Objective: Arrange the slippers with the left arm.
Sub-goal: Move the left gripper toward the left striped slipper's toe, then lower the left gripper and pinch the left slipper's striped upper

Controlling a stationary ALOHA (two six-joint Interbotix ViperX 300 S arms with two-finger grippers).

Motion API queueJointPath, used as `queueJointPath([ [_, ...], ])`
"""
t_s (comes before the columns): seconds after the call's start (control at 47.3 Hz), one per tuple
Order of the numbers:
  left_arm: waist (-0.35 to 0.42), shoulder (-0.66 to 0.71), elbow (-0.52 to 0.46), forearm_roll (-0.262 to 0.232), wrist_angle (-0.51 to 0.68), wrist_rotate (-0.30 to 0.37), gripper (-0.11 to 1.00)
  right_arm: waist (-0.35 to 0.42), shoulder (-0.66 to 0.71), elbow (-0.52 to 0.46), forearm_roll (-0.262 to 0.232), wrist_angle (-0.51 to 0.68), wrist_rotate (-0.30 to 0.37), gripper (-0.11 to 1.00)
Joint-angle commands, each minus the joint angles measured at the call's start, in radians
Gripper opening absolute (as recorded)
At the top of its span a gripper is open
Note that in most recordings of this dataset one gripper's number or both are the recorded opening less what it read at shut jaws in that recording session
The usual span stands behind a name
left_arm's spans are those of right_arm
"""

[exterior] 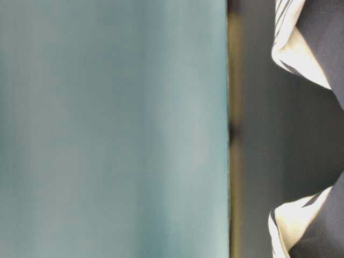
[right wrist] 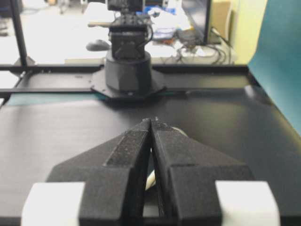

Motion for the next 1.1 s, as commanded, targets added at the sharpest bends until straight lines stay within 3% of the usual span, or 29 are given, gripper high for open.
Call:
queueJointPath([
  [0.0, -0.017, 0.008, -0.021, 0.044, 0.028, -0.025, 0.05, -0.005, 0.012, -0.015, 0.002, -0.002, -0.008, 0.04],
  [0.063, -0.017, 0.032, -0.043, 0.044, 0.098, -0.052, 0.09, -0.014, 0.012, -0.011, 0.002, 0.04, -0.011, 0.09],
  [0.148, -0.008, 0.089, -0.075, 0.044, 0.212, -0.092, 0.0, -0.031, 0.021, -0.011, 0.002, 0.141, -0.015, 0.01],
  [0.254, 0.014, 0.183, -0.123, 0.046, 0.327, -0.143, 0.0, -0.052, 0.038, -0.008, 0.002, 0.212, -0.006, 0.01],
  [0.465, 0.058, 0.304, -0.202, 0.044, 0.431, -0.225, 0.0, -0.055, 0.048, -0.005, 0.003, 0.249, -0.003, 0.01],
  [0.761, 0.094, 0.466, -0.348, 0.046, 0.699, -0.403, 0.04, -0.06, 0.026, -0.002, 0.002, 0.261, -0.014, 0.01],
  [0.888, 0.095, 0.555, -0.425, 0.046, 0.828, -0.445, 0.2, -0.064, 0.021, -0.002, 0.003, 0.261, -0.014, 0.01],
  [1.079, 0.095, 0.709, -0.529, 0.046, 0.923, -0.462, 0.72, -0.066, 0.02, 0.002, 0.002, 0.258, -0.014, 0.01],
])
